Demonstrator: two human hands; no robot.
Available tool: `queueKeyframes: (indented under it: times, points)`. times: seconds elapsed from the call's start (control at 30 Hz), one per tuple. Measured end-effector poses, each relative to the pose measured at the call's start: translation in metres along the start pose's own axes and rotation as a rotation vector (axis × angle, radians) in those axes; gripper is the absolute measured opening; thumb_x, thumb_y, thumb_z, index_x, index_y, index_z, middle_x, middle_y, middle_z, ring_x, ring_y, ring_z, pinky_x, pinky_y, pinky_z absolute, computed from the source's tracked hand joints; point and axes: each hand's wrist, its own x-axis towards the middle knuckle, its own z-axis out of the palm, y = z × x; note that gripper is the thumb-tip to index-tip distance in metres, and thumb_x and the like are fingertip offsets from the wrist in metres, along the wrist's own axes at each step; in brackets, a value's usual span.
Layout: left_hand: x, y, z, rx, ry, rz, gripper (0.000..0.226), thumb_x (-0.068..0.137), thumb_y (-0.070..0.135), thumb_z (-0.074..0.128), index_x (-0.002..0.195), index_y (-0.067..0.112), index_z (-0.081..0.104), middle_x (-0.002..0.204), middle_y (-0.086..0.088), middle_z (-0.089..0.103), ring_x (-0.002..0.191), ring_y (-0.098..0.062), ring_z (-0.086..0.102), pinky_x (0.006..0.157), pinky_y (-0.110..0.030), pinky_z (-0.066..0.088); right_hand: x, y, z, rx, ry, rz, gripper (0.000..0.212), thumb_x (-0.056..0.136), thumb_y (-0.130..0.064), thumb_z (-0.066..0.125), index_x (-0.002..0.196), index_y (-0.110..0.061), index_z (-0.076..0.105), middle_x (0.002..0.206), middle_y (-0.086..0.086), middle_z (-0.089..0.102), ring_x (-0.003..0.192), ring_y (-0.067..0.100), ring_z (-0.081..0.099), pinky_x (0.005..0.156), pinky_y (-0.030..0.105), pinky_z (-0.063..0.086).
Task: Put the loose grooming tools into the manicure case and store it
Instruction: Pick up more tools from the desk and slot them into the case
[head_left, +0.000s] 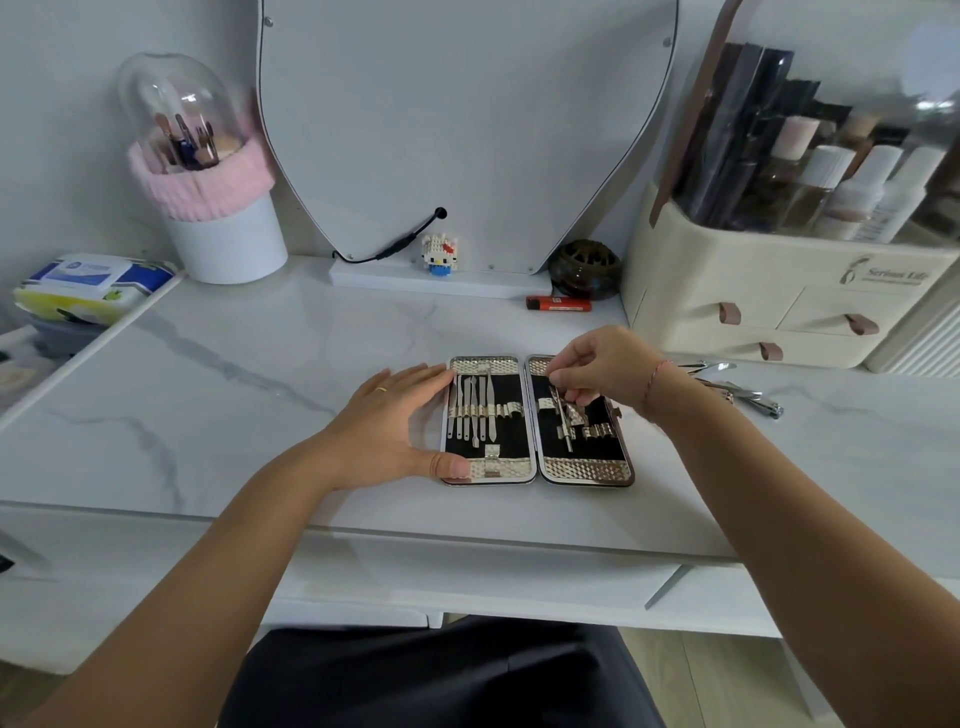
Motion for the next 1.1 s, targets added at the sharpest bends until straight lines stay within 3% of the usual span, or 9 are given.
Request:
queueKeyframes:
  times: [0.27,0.37,0.5,0.57,0.8,1.1]
  points:
    - [0.000,-0.001,0.000,0.002,-0.007,-0.002,0.124,0.046,0.096,0.041,0.148,0.036,0.005,0.156,0.013,0.011,0.142,-0.002,0.002,0.116,-0.032,-0.004,-0.009,0.000,0.000,-0.025,0.004,-0.014,0.013,0.083,-0.017,0.068,0.087,-0.006,0.073,0.085,0.016,0.072,0.068,0.019,0.062,0.082,0.041,0.055]
    - [0.001,-0.003,0.001,0.003,0.000,0.002,0.123,0.046,0.096,0.041,0.148,0.036,0.006,0.156,0.013,0.012,0.142,-0.002,0.003,0.117,-0.033,-0.003,-0.018,0.002,-0.013,-0.002,0.078,-0.037,0.016,0.085,-0.019,0.064,0.093,-0.007,0.072,0.078,0.009,0.070,0.067,0.012,0.061,0.077,0.030,0.056]
    - [0.002,-0.004,0.002,0.015,0.010,0.014,0.125,0.046,0.097,0.040,0.148,0.034,0.007,0.156,0.013,0.012,0.143,-0.003,0.003,0.117,-0.033,-0.002,-0.036,0.020,-0.050,-0.044,0.342,-0.020,0.012,0.082,-0.015,0.068,0.089,-0.007,0.072,0.069,-0.002,0.064,0.057,-0.001,0.056,0.066,0.005,0.041]
    - [0.003,-0.005,0.002,0.013,0.013,0.012,0.126,0.045,0.097,0.040,0.149,0.032,0.008,0.156,0.012,0.012,0.142,-0.002,0.003,0.117,-0.033,-0.002,-0.045,0.031,-0.058,-0.150,0.361,0.017,0.011,0.079,-0.016,0.072,0.085,-0.008,0.073,0.066,-0.009,0.062,0.055,-0.006,0.055,0.055,-0.002,0.036]
    - [0.001,-0.005,0.002,0.003,0.021,0.010,0.127,0.045,0.096,0.041,0.149,0.030,0.011,0.155,0.014,0.014,0.141,0.001,0.004,0.115,-0.028,-0.004,-0.057,0.048,-0.043,-0.372,0.309,0.060,0.015,0.069,-0.027,0.080,0.069,-0.019,0.067,0.059,-0.006,0.055,0.054,0.007,0.047,0.052,0.019,0.037]
    - [0.002,-0.006,0.003,0.002,0.023,0.001,0.128,0.044,0.096,0.042,0.149,0.030,0.012,0.155,0.012,0.014,0.142,0.001,0.004,0.116,-0.030,-0.003,-0.051,0.039,-0.036,-0.400,0.307,0.069,0.024,0.071,-0.029,0.078,0.080,-0.007,0.073,0.062,-0.005,0.054,0.057,0.002,0.044,0.052,0.016,0.033]
